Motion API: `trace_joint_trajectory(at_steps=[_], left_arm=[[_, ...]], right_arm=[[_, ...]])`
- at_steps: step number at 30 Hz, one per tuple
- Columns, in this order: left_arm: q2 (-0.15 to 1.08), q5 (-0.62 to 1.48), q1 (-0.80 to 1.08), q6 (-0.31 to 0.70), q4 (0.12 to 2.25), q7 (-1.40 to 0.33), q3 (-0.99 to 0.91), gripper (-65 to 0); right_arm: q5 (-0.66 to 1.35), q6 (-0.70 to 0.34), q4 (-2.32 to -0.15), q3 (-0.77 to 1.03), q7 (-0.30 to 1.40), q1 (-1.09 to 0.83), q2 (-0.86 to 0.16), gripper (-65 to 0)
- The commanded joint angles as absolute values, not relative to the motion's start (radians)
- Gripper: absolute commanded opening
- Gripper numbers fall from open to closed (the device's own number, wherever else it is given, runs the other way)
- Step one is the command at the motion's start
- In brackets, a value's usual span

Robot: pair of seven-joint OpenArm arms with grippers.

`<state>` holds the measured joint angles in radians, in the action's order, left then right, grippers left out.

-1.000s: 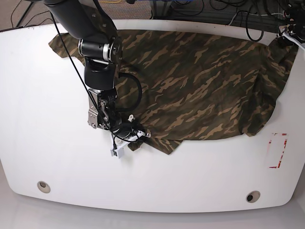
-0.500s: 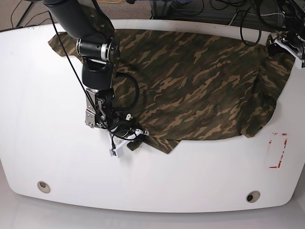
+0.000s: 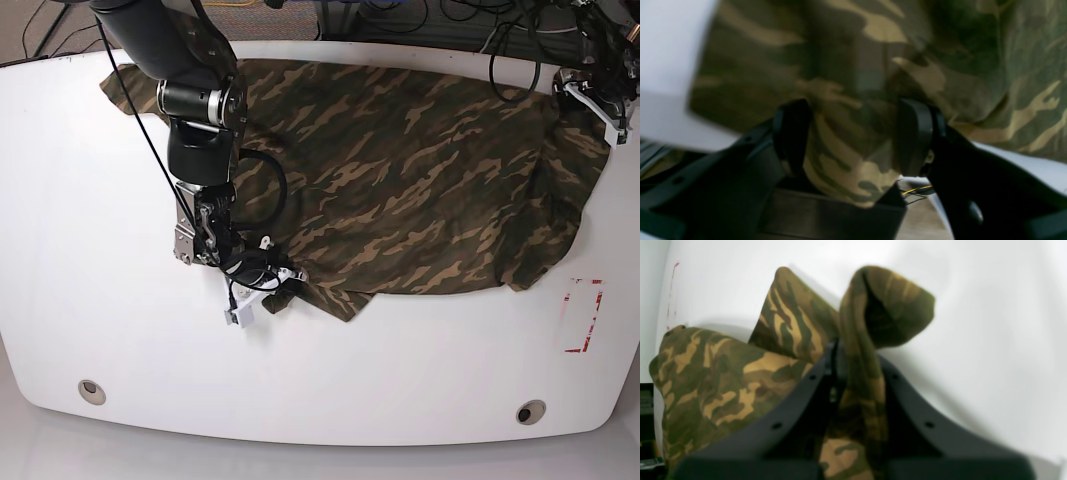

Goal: Layout the t-shirt on the table in an organized manner, then fold the t-shirt properly

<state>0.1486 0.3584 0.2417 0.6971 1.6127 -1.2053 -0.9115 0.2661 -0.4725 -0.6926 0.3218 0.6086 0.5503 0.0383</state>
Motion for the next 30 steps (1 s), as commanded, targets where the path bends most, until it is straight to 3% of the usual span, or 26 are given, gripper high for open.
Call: trace_joint_trajectory(at_steps=[1, 10, 19, 30], left_arm=[[0.162, 0.348, 0.239, 0.698, 1.606, -1.202, -0.914, -26.8], [0.162, 0.251, 0.216, 0.698, 1.555, -1.199, -0.912, -29.2], [0.163, 0.249, 0.211, 0.698, 1.555, -1.199, -0.912, -63.6], [0.18, 0.251, 0.183, 0.698, 1.606, -1.199, -0.911, -64.4]], right_arm=[[0.268, -0.475, -0.71, 0.323, 0.602, 0.581, 0.036, -63.6], [0.268, -0.475, -0.711, 0.323, 0.602, 0.581, 0.035, -63.6], [0.268, -0.475, -0.711, 0.323, 0.602, 0.581, 0.035, -63.6], [0.269, -0.475, -0.742, 0.323, 0.604, 0.581, 0.035, -63.6]])
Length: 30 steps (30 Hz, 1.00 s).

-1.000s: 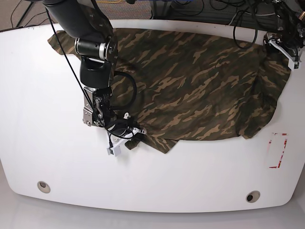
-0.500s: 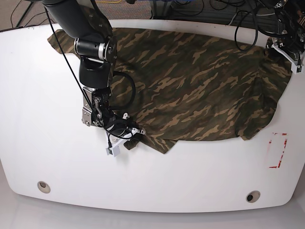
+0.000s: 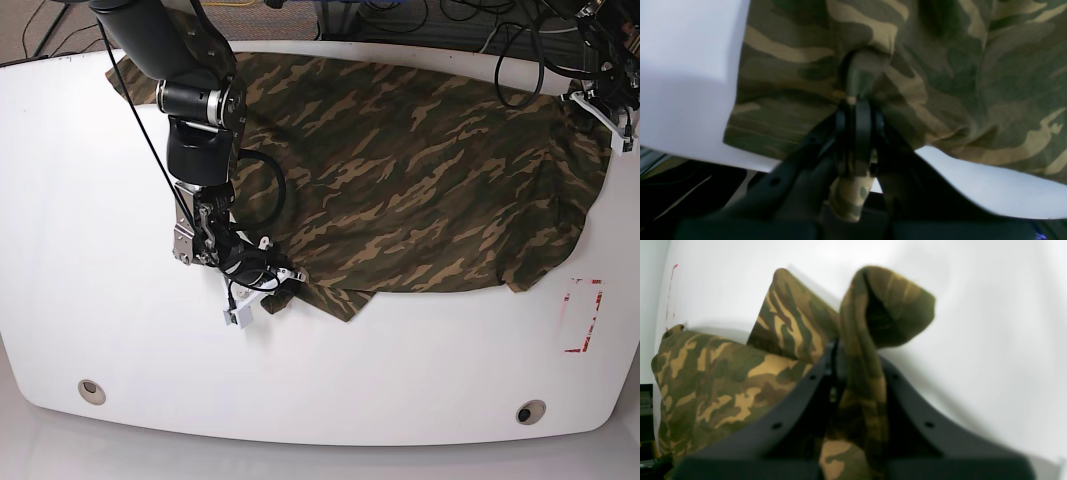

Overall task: Layout the t-shirt on the table in an organized manner, then fold the t-shirt properly
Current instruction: 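Lift the hem with the right gripper and swing it toward the left gripper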

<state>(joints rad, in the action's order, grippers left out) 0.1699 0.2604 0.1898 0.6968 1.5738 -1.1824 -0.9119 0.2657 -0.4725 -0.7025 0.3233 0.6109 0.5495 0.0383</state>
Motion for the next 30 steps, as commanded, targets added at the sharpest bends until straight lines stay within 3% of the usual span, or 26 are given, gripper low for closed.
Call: trace_joint_trajectory(at_steps=[1, 10, 18, 30], left_arm=[[0.18, 0.251, 0.179, 0.698, 1.629, -1.199, -0.911, -64.4], [0.185, 0.251, 0.133, 0.698, 1.804, -1.199, -0.814, -64.6], [0.186, 0.249, 0.067, 0.698, 1.816, -1.204, -0.711, -64.6], [0.188, 0.243, -0.15, 0.698, 1.886, -1.204, -0.622, -64.6]], right_arm=[[0.269, -0.475, -0.762, 0.323, 0.605, 0.579, 0.035, -63.7], [0.269, -0.473, -1.013, 0.325, 0.674, 0.512, 0.036, -63.7], [0.262, -0.47, -1.184, 0.323, 0.702, 0.458, 0.033, -63.7], [0.269, -0.476, -1.271, 0.321, 0.697, 0.515, -0.091, -63.7]])
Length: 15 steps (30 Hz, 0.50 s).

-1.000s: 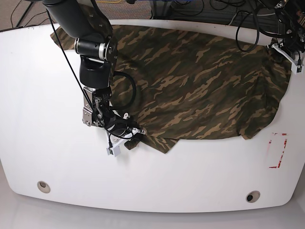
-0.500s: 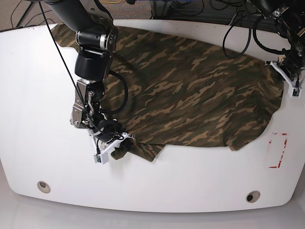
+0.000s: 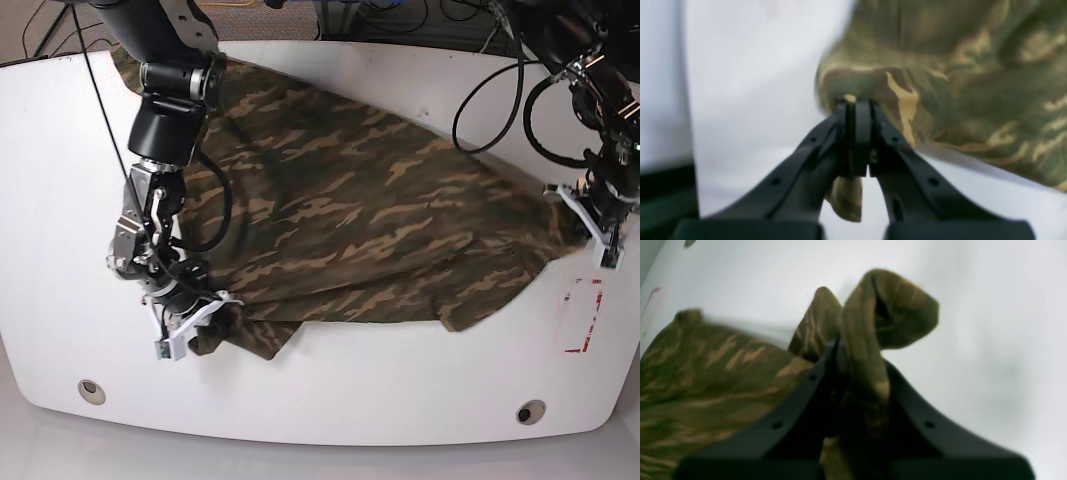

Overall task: Layout the t-shirt on the table in an organized manner, then fold the t-shirt properly
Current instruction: 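Lift the hem with the right gripper and swing it toward the left gripper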

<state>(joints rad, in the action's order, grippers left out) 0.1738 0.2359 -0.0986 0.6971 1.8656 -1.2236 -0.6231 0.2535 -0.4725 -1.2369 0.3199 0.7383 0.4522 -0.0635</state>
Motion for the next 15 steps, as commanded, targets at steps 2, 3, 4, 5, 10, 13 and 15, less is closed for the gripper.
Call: trace_joint_trajectory(at_steps=[2, 3, 4, 5, 10, 13, 15], left_arm=[[0.191, 0.24, -0.208, 0.698, 1.886, -1.204, -0.621, -64.6], [0.197, 0.232, -0.237, 0.698, 1.888, -1.204, -0.619, -64.6], [0.199, 0.228, -0.266, 0.698, 1.888, -1.204, -0.615, -64.6], [0.199, 0.222, -0.289, 0.698, 1.888, -1.204, -0.608, -64.6], [0.203, 0.213, -0.43, 0.698, 1.888, -1.204, -0.549, -64.6], [0.205, 0.213, -0.521, 0.698, 1.888, -1.204, -0.518, -64.6], [0.205, 0.213, -0.576, 0.698, 1.888, -1.204, -0.504, -64.4]], right_arm=[[0.269, -0.476, -1.273, 0.321, 0.697, 0.541, -0.113, -63.7], [0.269, -0.476, -1.273, 0.321, 0.697, 0.556, -0.127, -63.6], [0.269, -0.476, -1.273, 0.321, 0.697, 0.575, -0.137, -63.6], [0.269, -0.476, -1.273, 0.321, 0.697, 0.591, -0.147, -63.6], [0.271, -0.478, -1.267, 0.32, 0.7, 0.691, -0.202, -63.4], [0.269, -0.496, -1.267, 0.32, 0.705, 0.768, -0.225, -63.3], [0.263, -0.509, -1.265, 0.32, 0.723, 0.811, -0.231, -63.3]])
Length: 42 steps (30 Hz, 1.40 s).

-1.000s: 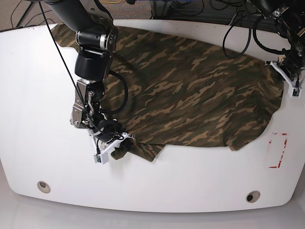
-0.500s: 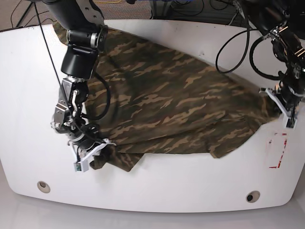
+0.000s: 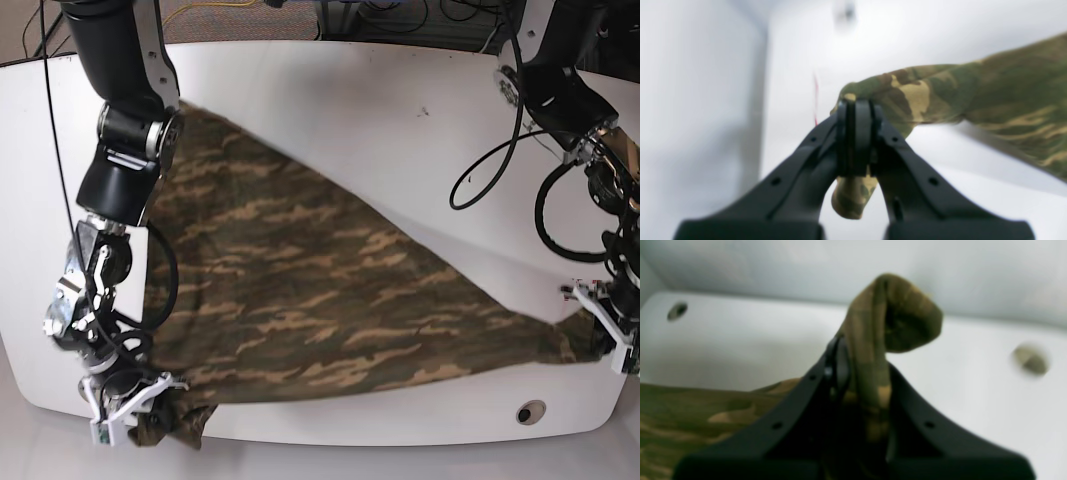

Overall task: Layout the t-shirt on the table in an organized manner, then fold the t-shirt properly
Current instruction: 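Lift the hem with the right gripper and swing it toward the left gripper, then lay the shirt down with both grippers holding its edges apart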

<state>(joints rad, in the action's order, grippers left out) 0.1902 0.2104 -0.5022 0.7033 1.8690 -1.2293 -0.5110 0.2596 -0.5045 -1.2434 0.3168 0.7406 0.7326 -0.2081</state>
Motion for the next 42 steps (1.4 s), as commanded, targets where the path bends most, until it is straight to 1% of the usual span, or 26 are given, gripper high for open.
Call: trace_joint_trajectory(at_steps=[1, 9, 15, 19, 24, 28, 35, 42], left_arm=[[0.205, 0.213, -0.615, 0.698, 1.888, -1.204, -0.496, -64.4], [0.206, 0.213, -0.872, 0.698, 1.886, -1.204, -0.463, -64.2], [0.206, 0.209, -1.079, 0.698, 1.873, -1.204, -0.444, -64.0], [0.209, 0.209, -1.135, 0.698, 1.856, -1.204, -0.394, -64.0], [0.213, 0.213, -1.116, 0.698, 1.857, -1.204, -0.384, -64.0], [0.213, 0.213, -1.056, 0.698, 1.86, -1.204, -0.389, -64.0], [0.214, 0.216, -0.835, 0.698, 1.917, -1.204, -0.401, -64.0], [0.213, 0.217, -0.568, 0.698, 1.951, -1.204, -0.453, -64.0]], right_arm=[[0.262, -0.515, -1.265, 0.32, 0.742, 0.845, -0.239, -63.3], [0.262, -0.521, -1.267, 0.317, 0.845, 1.056, -0.275, -63.3], [0.271, -0.522, -1.273, 0.243, 0.917, 1.224, -0.325, -63.3], [0.271, -0.527, -1.273, 0.226, 0.943, 1.273, -0.349, -63.3], [0.271, -0.585, -1.296, 0.229, 0.986, 1.271, -0.363, -63.4], [0.271, -0.608, -1.343, 0.232, 1.018, 1.193, -0.375, -63.4], [0.271, -0.654, -1.515, 0.343, 1.027, 0.881, -0.366, -63.4], [0.271, -0.667, -1.598, 0.446, 1.018, 0.565, -0.294, -63.4]])
